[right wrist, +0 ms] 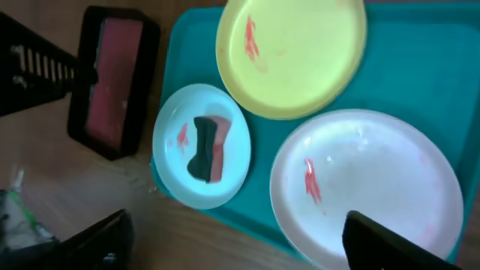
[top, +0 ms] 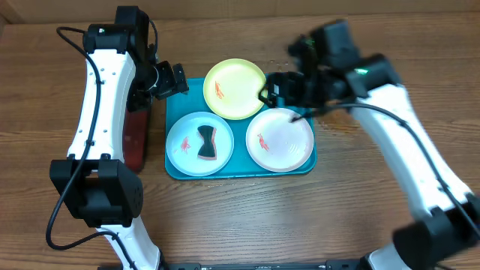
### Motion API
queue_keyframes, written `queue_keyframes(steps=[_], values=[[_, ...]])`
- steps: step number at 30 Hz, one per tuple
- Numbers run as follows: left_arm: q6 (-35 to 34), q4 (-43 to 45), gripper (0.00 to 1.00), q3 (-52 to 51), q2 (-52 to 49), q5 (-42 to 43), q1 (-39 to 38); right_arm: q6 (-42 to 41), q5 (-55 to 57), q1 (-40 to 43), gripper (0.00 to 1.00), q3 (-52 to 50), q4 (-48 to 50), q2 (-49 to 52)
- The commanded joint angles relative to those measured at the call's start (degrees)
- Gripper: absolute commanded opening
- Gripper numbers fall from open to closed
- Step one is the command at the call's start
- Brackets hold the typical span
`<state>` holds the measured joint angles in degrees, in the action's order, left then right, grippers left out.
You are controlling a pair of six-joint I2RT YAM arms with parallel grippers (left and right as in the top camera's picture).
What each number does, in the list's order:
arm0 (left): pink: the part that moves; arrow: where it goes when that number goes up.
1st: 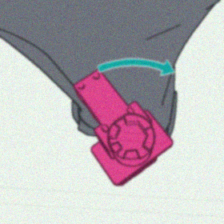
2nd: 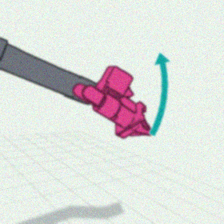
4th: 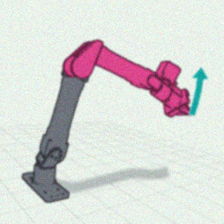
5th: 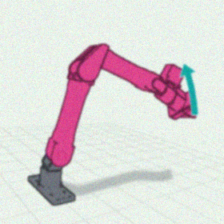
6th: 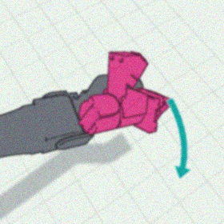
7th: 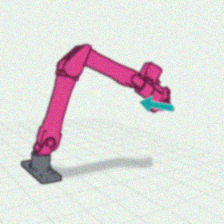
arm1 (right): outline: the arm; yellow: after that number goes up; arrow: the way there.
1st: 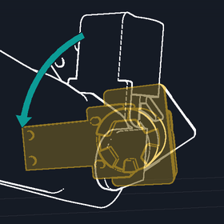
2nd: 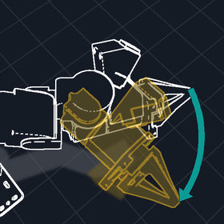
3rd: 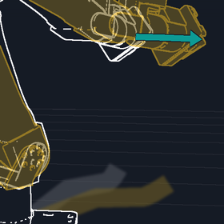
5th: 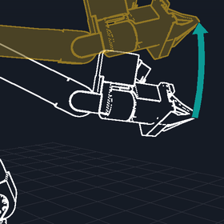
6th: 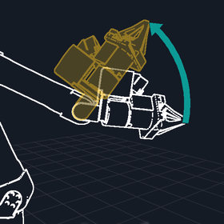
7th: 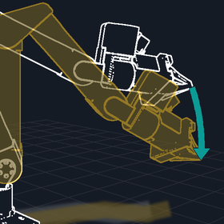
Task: Clean dirty plates on tray and stack at the side
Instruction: 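Hold the light blue plate with the right gripper and scrub it with the sponge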
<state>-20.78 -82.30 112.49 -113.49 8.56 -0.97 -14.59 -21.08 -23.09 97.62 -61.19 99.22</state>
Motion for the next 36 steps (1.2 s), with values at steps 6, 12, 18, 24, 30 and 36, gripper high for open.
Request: queue_keyframes(steps=[6,12,18,24,30,36], values=[[1.14,-1.05,0.87,0.48,0.7,-0.02,0.57,-7.34,11.41,-10.27,0.47,0.24,10.01,12.11],[1.09,-0.42,0.74,0.37,0.68,-0.02,0.57,-8.17,13.03,-14.14,0.47,0.24,12.57,19.85],[1.14,-0.39,0.73,0.04,0.66,-0.02,0.57,-10.58,14.19,-15.91,0.47,0.24,12.61,24.44],[1.16,0.2,0.77,-1.86,0.59,0.02,0.2,-10.56,14.12,-16.09,0.41,0.15,12.24,26.51],[2.08,3.8,0.68,-8.87,0.57,1.03,-0.94,-10.78,11.8,-16.17,0.36,0.15,11.43,28.85],[6.99,10.95,0.52,-18.01,0.55,8.72,-1.81,-10.78,12.0,-16.17,0.25,0.11,11.41,28.98]])
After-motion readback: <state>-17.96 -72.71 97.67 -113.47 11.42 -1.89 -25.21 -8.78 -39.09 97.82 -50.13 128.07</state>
